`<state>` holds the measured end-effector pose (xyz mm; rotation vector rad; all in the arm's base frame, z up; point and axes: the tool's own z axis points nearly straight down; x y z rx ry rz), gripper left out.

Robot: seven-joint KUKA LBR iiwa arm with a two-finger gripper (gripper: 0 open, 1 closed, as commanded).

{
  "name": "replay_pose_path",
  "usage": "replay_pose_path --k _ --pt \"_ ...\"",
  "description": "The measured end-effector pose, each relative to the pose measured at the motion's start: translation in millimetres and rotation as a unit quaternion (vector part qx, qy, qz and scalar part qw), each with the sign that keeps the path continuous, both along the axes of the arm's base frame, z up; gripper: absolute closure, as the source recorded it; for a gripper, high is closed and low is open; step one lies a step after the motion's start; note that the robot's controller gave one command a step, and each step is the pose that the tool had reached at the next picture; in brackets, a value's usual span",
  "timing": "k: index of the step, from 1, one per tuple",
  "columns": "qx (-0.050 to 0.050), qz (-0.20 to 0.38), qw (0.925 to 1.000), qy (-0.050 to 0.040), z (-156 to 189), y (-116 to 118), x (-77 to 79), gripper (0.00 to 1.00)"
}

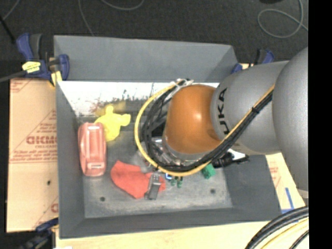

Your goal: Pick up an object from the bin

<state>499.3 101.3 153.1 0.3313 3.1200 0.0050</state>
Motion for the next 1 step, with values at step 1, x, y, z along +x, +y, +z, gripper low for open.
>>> replay_pose_path --k 1 --pt "0.001 -0.102 0.9948 -0.0009 -69.7 6.3 -7.7 0.00"
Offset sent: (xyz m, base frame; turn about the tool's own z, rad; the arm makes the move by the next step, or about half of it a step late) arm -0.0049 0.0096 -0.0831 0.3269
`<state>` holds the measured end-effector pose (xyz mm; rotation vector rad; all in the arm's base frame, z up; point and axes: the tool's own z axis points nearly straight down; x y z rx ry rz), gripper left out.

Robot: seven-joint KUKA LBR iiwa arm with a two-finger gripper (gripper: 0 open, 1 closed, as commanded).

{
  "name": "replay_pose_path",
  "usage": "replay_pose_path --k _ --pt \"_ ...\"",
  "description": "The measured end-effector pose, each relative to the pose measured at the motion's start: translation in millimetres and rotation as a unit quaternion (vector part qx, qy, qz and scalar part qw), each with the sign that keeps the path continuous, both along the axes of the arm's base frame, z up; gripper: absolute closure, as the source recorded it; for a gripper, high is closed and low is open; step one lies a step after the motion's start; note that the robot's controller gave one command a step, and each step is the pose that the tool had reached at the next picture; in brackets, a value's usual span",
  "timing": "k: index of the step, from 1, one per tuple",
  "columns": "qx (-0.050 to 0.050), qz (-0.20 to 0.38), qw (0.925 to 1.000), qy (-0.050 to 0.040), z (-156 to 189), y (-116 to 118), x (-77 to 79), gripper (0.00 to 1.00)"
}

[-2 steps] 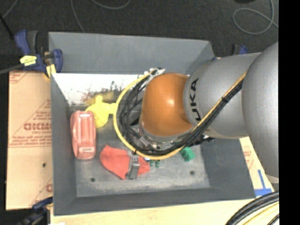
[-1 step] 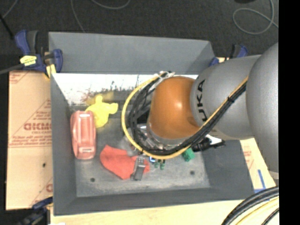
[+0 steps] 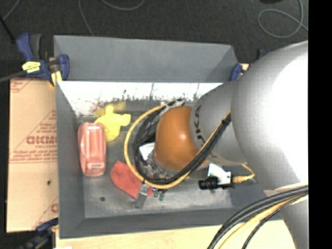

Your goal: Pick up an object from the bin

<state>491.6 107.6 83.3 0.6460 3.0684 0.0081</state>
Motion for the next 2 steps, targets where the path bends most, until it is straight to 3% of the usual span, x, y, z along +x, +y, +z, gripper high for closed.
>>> replay_pose_path --k 1,2 --pt "0.000 -0.053 0.9986 0.0007 -18.2 2.3 2.5 1.00" --pt "0.000 -0.059 0.9982 0.0003 -14.0 2.3 3.1 1.00"
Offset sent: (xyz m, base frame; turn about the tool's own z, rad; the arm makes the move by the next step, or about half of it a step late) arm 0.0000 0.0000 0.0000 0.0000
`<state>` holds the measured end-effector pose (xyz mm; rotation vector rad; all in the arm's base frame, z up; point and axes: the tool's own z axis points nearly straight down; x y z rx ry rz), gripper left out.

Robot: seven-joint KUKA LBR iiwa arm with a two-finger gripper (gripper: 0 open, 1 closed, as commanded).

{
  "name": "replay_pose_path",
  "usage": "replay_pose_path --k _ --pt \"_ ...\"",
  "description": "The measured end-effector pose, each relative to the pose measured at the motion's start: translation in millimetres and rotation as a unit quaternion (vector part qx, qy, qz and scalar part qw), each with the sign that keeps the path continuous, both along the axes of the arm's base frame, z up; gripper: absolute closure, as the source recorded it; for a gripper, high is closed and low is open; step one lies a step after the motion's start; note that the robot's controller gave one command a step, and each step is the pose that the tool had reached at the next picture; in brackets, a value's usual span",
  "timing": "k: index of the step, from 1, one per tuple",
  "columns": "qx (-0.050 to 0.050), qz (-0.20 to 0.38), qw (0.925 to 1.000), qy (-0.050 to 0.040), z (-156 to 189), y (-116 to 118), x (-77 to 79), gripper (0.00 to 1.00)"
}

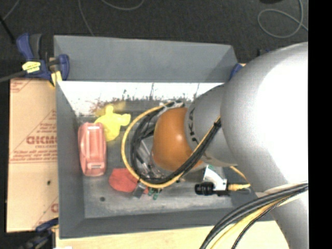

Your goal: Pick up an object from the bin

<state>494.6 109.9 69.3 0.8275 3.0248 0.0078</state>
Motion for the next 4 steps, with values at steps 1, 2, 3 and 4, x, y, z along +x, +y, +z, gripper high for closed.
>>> replay_pose_path --k 1,2,3,4 --pt "0.000 0.000 1.0000 -0.0002 4.5 -0.1 -0.1 1.00" --pt "-0.001 0.001 1.0000 0.0029 15.2 -0.9 -1.6 1.00" --pt "-0.001 0.001 1.0000 0.0030 33.8 -1.2 -1.6 1.00" --pt "0.000 0.002 1.0000 0.0006 51.6 -1.1 -0.2 1.00"
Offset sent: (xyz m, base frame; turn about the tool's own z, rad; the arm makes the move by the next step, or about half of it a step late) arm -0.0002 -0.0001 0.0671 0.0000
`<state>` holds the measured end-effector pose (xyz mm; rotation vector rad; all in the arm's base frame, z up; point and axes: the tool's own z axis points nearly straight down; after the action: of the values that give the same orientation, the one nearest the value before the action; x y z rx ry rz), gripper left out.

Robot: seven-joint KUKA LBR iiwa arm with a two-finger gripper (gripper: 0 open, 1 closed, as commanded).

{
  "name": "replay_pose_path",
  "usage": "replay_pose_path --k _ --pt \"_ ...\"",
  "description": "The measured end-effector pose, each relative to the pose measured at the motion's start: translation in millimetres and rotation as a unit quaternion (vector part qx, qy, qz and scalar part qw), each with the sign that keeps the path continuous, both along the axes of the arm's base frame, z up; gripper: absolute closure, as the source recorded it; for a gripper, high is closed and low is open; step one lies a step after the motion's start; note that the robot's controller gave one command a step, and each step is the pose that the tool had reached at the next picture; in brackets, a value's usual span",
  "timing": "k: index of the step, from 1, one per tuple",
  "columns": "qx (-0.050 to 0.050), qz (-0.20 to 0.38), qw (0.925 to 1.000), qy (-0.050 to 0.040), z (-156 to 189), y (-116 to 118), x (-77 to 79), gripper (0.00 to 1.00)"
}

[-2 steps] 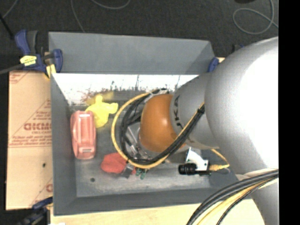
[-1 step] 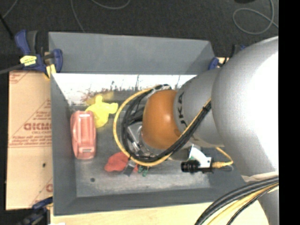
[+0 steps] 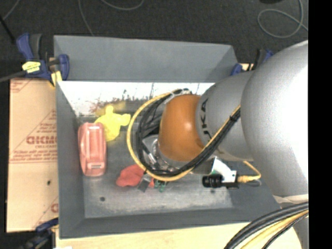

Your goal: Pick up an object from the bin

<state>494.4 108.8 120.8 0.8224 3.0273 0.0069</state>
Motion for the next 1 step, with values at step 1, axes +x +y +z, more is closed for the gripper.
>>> replay_pose_path --k 1 --pt "0.000 0.000 1.0000 -0.0020 8.5 0.2 1.1 1.00"
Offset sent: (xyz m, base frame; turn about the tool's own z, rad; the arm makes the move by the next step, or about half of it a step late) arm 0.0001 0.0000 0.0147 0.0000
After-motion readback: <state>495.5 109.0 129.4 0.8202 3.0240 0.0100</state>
